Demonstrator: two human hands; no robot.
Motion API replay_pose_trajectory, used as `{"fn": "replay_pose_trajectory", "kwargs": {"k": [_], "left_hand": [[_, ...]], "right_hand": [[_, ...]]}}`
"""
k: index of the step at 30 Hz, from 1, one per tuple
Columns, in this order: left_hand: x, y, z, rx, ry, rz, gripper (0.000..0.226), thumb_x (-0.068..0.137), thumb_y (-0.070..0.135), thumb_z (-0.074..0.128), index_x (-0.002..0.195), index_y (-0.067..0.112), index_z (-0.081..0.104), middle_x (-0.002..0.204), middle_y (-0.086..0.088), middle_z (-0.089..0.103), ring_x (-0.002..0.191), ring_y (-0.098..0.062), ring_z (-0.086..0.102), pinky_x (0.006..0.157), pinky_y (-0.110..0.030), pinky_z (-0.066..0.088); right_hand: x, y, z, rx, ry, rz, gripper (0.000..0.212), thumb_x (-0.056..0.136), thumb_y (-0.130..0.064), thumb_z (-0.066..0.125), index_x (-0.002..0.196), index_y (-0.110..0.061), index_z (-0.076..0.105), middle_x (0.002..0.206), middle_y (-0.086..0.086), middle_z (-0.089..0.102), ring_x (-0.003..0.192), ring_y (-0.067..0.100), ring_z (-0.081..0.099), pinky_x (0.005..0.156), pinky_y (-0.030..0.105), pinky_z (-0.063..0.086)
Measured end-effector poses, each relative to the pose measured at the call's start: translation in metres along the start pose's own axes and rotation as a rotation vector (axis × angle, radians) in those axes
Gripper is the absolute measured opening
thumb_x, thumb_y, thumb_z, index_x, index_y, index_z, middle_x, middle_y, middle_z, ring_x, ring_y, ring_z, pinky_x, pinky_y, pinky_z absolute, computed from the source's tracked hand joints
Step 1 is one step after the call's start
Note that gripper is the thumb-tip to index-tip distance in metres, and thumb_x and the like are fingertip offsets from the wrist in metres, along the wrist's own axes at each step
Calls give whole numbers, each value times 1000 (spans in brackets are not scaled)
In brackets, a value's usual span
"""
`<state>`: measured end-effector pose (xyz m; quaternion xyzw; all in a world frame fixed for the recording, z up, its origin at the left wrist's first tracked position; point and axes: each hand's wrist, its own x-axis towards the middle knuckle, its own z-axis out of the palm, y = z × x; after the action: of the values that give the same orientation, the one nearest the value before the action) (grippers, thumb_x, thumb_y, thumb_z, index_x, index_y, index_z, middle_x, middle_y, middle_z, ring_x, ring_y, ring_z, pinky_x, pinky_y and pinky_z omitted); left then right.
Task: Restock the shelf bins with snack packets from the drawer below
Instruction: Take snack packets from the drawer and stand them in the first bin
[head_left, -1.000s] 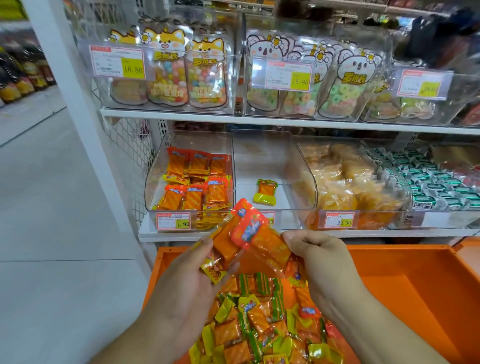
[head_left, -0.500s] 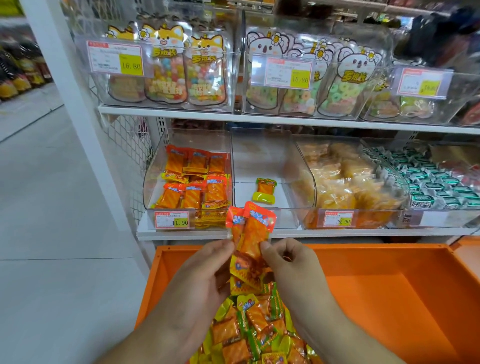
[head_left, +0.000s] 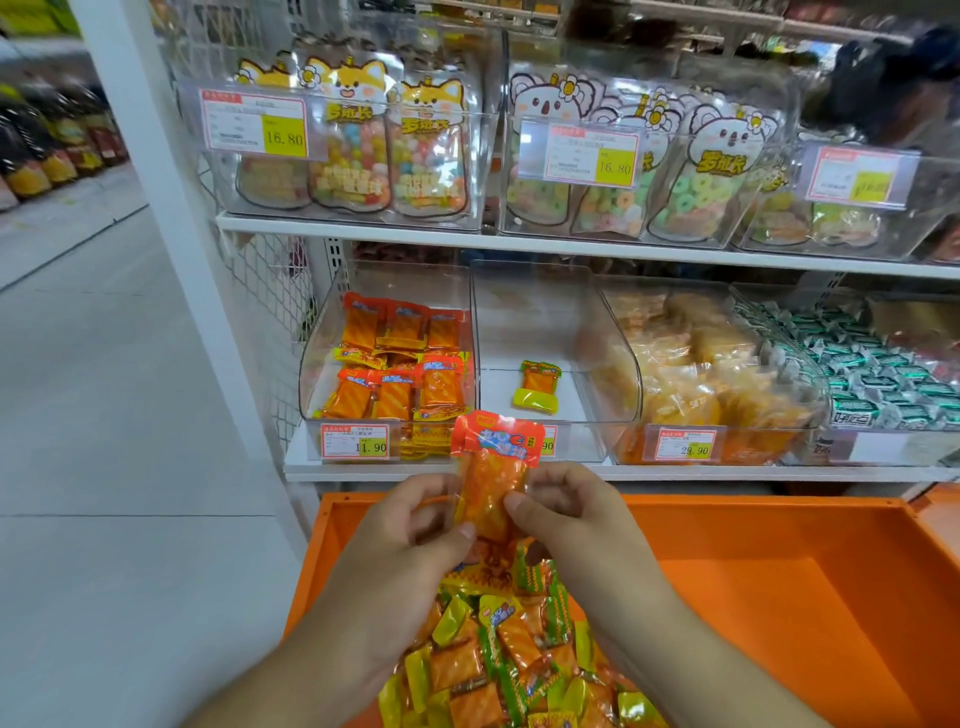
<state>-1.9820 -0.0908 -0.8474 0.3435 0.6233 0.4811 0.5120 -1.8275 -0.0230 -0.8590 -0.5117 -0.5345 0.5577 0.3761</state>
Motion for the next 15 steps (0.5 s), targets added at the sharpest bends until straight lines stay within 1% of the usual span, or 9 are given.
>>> {"fn": "replay_pose_trajectory", "kwargs": {"k": [2,4,5,8,10,11,13,14,15], "left_hand": [[0,3,-5,27,4,21,34,97,3,66,117,30,71,104,9,79,98,-10,75,92,-34,57],[2,5,-11,52,2,37,36,97,1,67,116,32,72,105,14,78,101,-4,73,87,-26,57],[4,7,-15,75,6,46,38,96,3,68,113,36,72,105,18,77,102,0,71,86,-23,56],[10,17,-32,162,50,88,36,95,12,71,102,48,70,99,32,73,92,13,68,85,-18,55],[19,26,-45,227,81,154,30,96,21,71,114,45,70,100,28,74,92,12,67,89,-19,53],[23,32,-53,262,111,186,31,97,25,70,123,41,68,104,26,72,94,13,65,87,-15,50],[35,40,-72,351,206,238,34,100,29,65,132,37,59,116,25,64,98,11,59,81,-13,45],[40,44,-81,394,252,258,31,101,28,63,130,38,57,121,22,62,99,8,58,81,-15,44],[45,47,-90,431,289,282,25,101,26,61,122,40,56,121,21,60,97,6,58,78,-15,43]], "right_hand": [[1,-5,0,-21,-82,-45,5,94,-16,75,91,-17,71,71,2,66,66,16,56,67,36,43],[3,-7,0,-92,-120,-80,22,94,-18,75,77,-11,63,65,3,47,65,20,45,66,39,38],[4,-10,2,-129,-131,-88,27,93,-18,76,74,-8,59,66,4,44,64,21,43,65,39,37],[13,-23,16,-194,-155,-114,31,92,-17,77,73,-4,57,64,6,45,62,21,46,65,39,39],[25,-39,31,-151,-149,-119,29,92,-12,76,70,-6,57,62,5,47,61,21,49,63,39,42],[34,-48,40,-125,-150,-115,28,92,-12,76,70,-8,58,63,7,47,62,21,50,62,39,43],[60,-61,60,-133,-127,-115,27,85,-23,81,70,-11,62,68,13,52,65,24,52,63,39,45],[74,-66,70,-157,-113,-111,27,79,-32,82,69,-14,64,69,14,56,67,25,54,64,41,46],[90,-70,79,-183,-102,-108,29,74,-37,80,69,-13,65,69,14,60,67,25,56,66,42,46]]}}
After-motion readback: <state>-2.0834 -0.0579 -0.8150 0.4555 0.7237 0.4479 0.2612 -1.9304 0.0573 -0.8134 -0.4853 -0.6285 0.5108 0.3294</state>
